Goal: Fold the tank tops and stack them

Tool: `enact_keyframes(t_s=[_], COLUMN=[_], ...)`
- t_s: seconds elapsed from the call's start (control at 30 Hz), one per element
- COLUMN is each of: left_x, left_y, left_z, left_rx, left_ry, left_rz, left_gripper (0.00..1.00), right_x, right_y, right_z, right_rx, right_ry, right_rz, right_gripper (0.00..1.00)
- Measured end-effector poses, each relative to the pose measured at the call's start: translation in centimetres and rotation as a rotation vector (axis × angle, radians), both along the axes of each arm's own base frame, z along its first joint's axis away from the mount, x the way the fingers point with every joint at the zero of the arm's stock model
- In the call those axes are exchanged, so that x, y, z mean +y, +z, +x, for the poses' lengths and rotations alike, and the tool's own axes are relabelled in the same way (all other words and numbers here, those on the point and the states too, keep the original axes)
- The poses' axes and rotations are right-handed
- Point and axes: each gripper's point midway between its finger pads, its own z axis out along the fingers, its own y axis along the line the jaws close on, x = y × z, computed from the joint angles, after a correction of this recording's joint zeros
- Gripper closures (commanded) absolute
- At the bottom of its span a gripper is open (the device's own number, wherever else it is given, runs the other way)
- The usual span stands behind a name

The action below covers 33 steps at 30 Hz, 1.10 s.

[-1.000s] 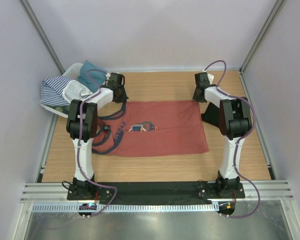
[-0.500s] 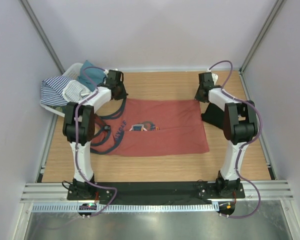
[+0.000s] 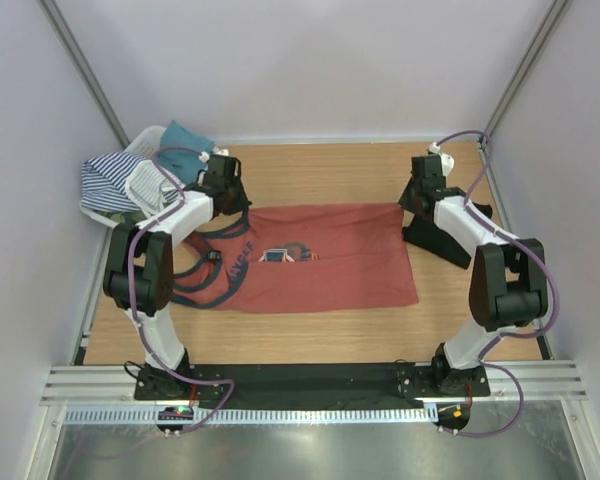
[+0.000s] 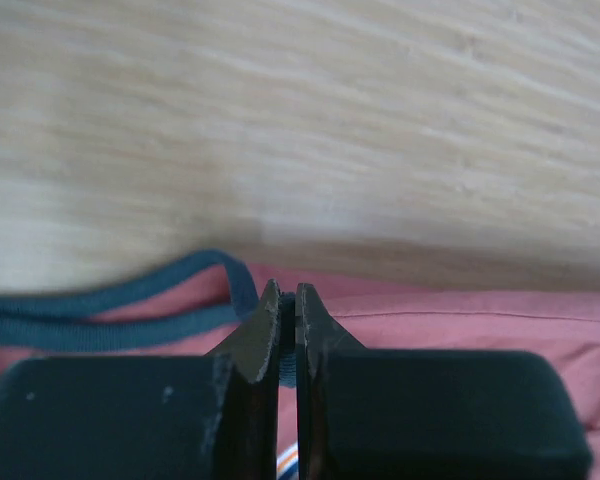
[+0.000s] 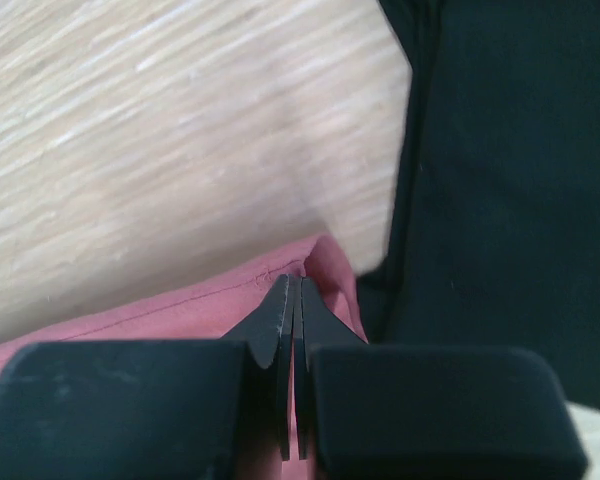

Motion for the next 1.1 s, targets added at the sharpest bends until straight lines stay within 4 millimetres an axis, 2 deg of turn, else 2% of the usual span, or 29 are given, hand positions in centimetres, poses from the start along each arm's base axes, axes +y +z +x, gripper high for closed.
enact_keyframes(t_s=[0.1, 0.27, 0.37, 0.47, 0.7, 0.97, 1.1], left_x=[-0.3, -0.9, -0.6, 0.1, 1.0, 0.8, 1.0], left_y=[-0.1, -0.4, -0.5, -0.4, 0.5, -0.3, -0.1], left_z=[-2.1, -5.7, -7.9, -9.5, -11.8, -14.2, -15.1], left_rx=[0.008, 0.015, 0.016, 0.008, -0.025, -0.013, -0.025], left_ry=[0.0, -0.021, -0.02, -0.008, 0.001, -0.025, -0.032], left_rz=[0.002, 0.017, 0.029, 0.037, 0.031, 0.033, 0.028], left_gripper=[1.0, 1.0, 1.0, 1.0, 1.0, 1.0, 1.0], right_x=[-0.1, 0.0, 0.1, 0.0, -0.1, -0.6, -0.7], right_y=[-0.2, -1.5, -2.1, -1.9, -0.9, -2.7, -2.9], right_z=[-2.3, -5.9, -8.0, -9.4, -10.6, -12.7, -13.1], right_rx=[0.001, 0.033, 0.05, 0.041, 0.021, 0.088, 0.102], right_ry=[-0.008, -0.004, 0.005, 0.009, 0.014, 0.002, -0.001], right_rz=[0.021, 0.049, 0.063, 0.07, 0.074, 0.053, 0.049], right_gripper=[0.99, 0.99, 0.99, 0.99, 0.99, 0.99, 0.99])
